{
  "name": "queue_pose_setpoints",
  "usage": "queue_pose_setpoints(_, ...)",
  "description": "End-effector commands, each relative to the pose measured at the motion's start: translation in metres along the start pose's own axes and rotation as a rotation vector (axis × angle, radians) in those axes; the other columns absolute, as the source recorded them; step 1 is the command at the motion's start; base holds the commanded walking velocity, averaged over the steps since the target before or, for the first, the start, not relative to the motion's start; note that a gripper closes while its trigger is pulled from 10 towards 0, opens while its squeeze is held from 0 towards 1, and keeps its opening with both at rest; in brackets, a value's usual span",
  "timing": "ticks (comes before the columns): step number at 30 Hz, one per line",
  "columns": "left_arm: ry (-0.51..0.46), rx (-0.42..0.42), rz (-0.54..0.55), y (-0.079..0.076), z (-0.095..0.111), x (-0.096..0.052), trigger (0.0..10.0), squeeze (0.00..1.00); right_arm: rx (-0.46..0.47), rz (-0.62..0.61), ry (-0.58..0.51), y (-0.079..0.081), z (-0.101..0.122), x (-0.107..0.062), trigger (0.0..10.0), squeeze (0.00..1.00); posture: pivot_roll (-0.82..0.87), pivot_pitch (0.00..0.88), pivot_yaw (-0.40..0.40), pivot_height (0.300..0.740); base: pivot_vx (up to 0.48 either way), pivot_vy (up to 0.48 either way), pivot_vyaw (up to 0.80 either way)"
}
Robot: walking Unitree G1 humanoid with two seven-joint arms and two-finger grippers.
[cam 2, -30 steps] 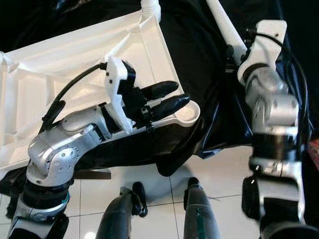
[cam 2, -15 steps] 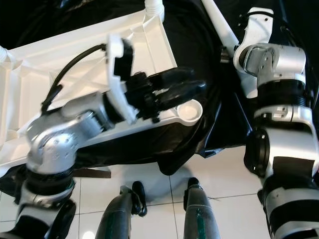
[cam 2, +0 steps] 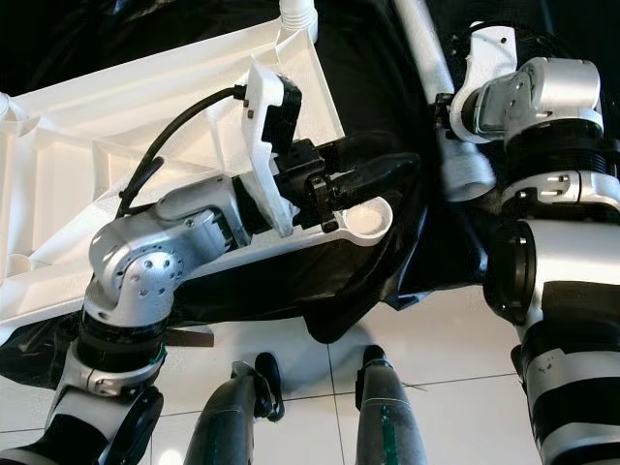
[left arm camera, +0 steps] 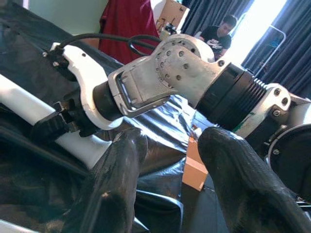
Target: Building children table
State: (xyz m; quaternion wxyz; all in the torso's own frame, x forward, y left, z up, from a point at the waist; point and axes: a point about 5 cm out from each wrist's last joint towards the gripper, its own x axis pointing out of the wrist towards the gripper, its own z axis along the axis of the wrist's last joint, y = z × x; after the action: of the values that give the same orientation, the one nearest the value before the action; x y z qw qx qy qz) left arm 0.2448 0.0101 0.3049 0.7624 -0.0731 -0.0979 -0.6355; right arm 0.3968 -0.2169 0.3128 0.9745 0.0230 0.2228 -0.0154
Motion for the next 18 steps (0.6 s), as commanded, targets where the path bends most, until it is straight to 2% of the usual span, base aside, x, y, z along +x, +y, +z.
queue_pose_setpoints(1,0.004,0.002,-0.022,-0.005,-0.001,0.0,10.0,0.0,0.018,0.018,0.081,0.002,-0.015,0.006,0.0,0.0,-0.05,0.315,0.076,0.74,0.0,0.0,0.0)
queue_pose_setpoints(4,0.006,0.007,-0.017,-0.005,-0.001,-0.001,10.0,0.0,0.017,0.028,0.045,0.003,-0.011,0.005,0.0,0.0,-0.05,0.309,0.073,0.74,0.0,0.0,0.0)
queue_pose_setpoints(6,-0.001,0.015,-0.006,-0.005,0.004,-0.006,10.0,0.0,0.03,0.057,-0.028,0.003,-0.004,0.003,0.0,0.0,-0.05,0.307,0.07,0.74,0.0,0.0,0.0)
queue_pose_setpoints(7,-0.008,0.019,-0.003,-0.005,0.007,-0.011,10.0,0.0,0.059,0.082,-0.064,0.003,0.0,0.002,10.0,0.0,-0.05,0.298,0.068,0.74,0.0,0.0,0.0)
queue_pose_setpoints(8,-0.008,0.019,-0.003,-0.005,0.007,-0.011,10.0,0.0,0.059,0.082,-0.064,0.003,0.0,0.002,10.0,0.0,-0.05,0.298,0.068,0.74,0.0,0.0,0.0)
queue_pose_setpoints(10,-0.016,0.019,0.002,-0.006,0.01,-0.018,10.0,0.0,0.119,0.124,-0.095,0.002,0.004,-0.001,10.0,0.0,-0.05,0.293,0.066,0.74,0.0,0.0,0.0)
queue_pose_setpoints(14,-0.016,0.018,0.006,-0.005,0.01,-0.02,10.0,0.0,0.134,0.137,-0.133,-0.001,0.008,-0.004,10.0,0.0,-0.05,0.287,0.065,0.74,0.0,0.0,0.0)
queue_pose_setpoints(17,-0.003,0.028,0.046,0.001,0.007,-0.026,10.0,0.0,0.225,0.212,-0.246,-0.009,0.015,-0.012,10.0,0.0,-0.05,0.276,0.063,0.74,0.0,0.0,0.0)
queue_pose_setpoints(18,0.0,0.03,0.064,0.004,0.006,-0.027,10.0,0.0,0.23,0.214,-0.304,-0.013,0.016,-0.015,10.0,0.0,-0.05,0.268,0.061,0.74,0.0,0.0,0.0)
